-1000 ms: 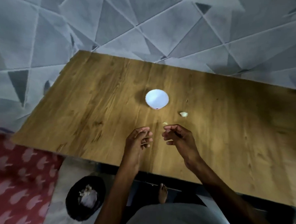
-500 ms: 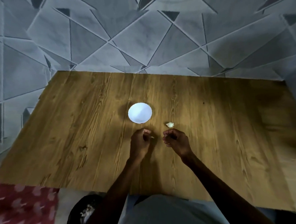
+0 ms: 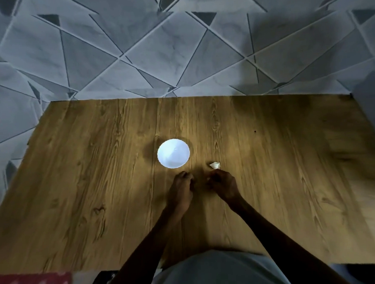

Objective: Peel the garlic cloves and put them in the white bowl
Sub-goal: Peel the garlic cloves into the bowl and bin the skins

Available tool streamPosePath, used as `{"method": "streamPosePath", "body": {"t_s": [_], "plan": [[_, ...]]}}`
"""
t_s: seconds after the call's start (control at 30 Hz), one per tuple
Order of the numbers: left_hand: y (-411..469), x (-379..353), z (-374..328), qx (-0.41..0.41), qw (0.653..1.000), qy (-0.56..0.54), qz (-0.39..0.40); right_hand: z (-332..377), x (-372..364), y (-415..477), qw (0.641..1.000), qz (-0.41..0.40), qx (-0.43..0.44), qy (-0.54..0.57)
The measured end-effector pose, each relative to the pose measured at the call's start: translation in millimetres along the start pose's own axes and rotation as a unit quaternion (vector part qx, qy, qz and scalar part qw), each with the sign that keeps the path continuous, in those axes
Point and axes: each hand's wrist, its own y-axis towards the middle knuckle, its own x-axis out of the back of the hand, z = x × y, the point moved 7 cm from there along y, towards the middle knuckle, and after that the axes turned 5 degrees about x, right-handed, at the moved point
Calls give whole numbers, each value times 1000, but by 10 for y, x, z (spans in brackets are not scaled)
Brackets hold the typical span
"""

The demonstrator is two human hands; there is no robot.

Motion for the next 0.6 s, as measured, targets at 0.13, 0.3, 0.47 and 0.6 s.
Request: {"method": "streamPosePath", "body": {"t_s": [0.13, 0.3, 0.47, 0.6], "plan": [[80, 469, -205, -48, 984, -124, -116, 102, 2, 72, 1000, -6, 20, 14], [554, 892, 26, 44, 991, -64, -105, 229, -1, 211, 999, -2, 28, 33], [896, 585, 393, 151, 986, -72, 21, 220, -9, 300, 999, 8, 45, 8], [968, 572, 322, 110, 994, -23, 4, 194, 125, 355, 997, -13, 71, -26]]}}
